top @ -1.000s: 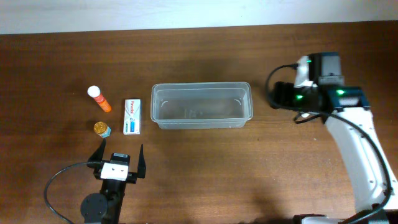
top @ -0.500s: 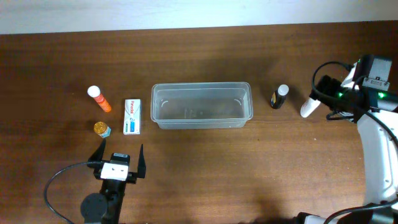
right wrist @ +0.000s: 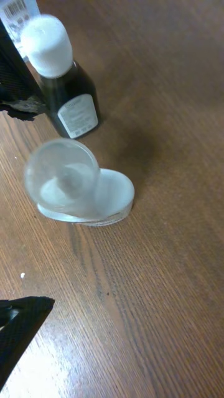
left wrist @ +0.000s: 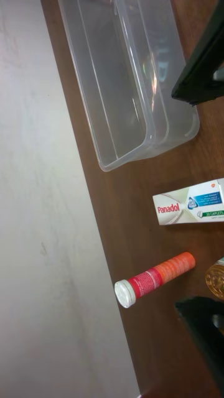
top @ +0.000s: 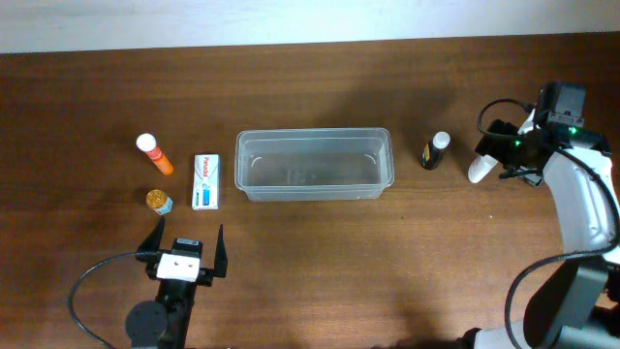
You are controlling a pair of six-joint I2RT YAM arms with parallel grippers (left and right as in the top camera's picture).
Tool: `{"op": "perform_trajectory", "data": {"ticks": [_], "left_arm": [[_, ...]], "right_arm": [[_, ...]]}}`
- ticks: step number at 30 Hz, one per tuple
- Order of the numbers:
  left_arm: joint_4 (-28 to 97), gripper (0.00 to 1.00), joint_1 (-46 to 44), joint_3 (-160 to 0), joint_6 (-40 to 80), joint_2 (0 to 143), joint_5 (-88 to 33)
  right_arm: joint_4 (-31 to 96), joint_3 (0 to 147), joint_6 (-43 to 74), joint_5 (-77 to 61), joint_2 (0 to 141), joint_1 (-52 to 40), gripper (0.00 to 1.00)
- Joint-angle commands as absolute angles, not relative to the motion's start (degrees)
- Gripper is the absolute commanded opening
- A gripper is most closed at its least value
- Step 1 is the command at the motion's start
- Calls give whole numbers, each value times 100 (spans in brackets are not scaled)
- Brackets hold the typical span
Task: Pack container
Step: 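Reach the right gripper to the white spray bottle and grasp it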
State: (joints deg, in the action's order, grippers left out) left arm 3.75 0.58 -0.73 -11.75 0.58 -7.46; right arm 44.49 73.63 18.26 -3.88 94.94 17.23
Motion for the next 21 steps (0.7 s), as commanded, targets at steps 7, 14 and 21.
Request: {"op": "perform_trajectory", "data": {"ticks": [7,14,21], "left_arm": [[397,99,93,-51,-1125,30,-725],[397,99,93,-51,-1125,30,-725],[397,99,93,-51,-1125,30,-725]], "right_arm": [[4119,7446,1466,-272,9904,1765,67],[3957,7446,882,-272,9988,1765,57],[3870,7446,370,-301,10114,1763,58]]}}
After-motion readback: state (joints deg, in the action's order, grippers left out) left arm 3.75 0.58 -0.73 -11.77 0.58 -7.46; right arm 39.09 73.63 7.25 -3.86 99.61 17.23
